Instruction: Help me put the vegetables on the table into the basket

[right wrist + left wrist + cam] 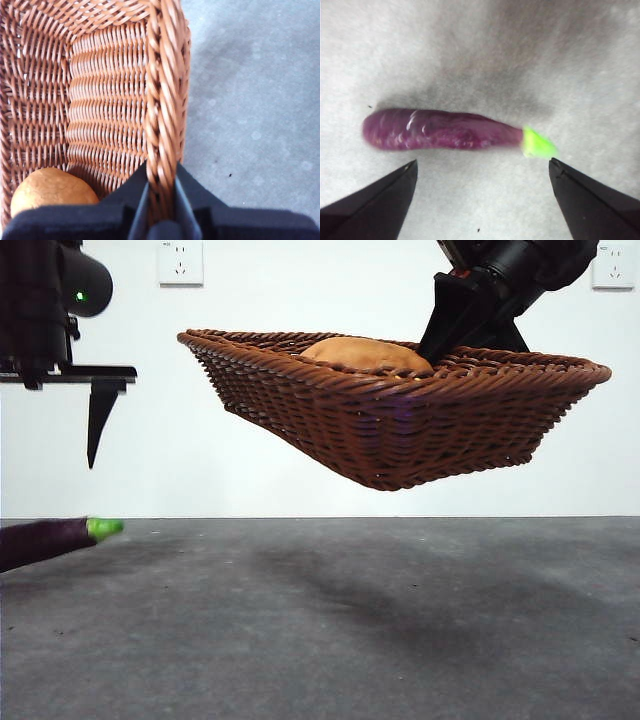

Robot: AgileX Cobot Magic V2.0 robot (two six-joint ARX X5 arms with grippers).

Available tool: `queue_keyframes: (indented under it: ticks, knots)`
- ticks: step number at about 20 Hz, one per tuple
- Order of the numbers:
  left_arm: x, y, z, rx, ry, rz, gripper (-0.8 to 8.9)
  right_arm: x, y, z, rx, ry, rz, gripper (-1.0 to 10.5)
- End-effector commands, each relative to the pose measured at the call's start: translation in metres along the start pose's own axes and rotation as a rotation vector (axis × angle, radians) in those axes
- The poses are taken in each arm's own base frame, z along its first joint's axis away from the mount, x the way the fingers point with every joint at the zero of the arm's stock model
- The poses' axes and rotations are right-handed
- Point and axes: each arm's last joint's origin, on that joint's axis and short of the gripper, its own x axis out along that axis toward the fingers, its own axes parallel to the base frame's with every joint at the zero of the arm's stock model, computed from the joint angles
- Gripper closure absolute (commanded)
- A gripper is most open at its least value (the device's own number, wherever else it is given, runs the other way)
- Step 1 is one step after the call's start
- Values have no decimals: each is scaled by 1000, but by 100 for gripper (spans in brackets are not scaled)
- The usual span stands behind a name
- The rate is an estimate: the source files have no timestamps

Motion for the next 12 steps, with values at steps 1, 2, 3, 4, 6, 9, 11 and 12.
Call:
queue_keyframes:
  ticks: [1,2,3,4,6,9,11,12]
  knots:
    - [3,1,-3,66,24,17,378,4,-2,0,3,1,21,957]
    - [3,1,-4,206,39,16,382,4,-2,-1,5,3,21,957]
    - [3,3,-6,388,60,34,409,4,-2,-1,6,4,22,957]
    - [2,4,-9,559,96,31,409,4,-2,-1,5,3,21,957]
    - [2,5,-10,767,112,20,408,4,-2,-1,4,2,21,957]
    - [6,3,-10,1050,128,6,408,4,-2,-1,8,8,23,957]
    - [9,5,-7,1139,141,-1,406,4,-2,-1,8,8,23,957]
    - [15,8,-5,1133,156,-1,405,4,-2,-1,8,8,23,957]
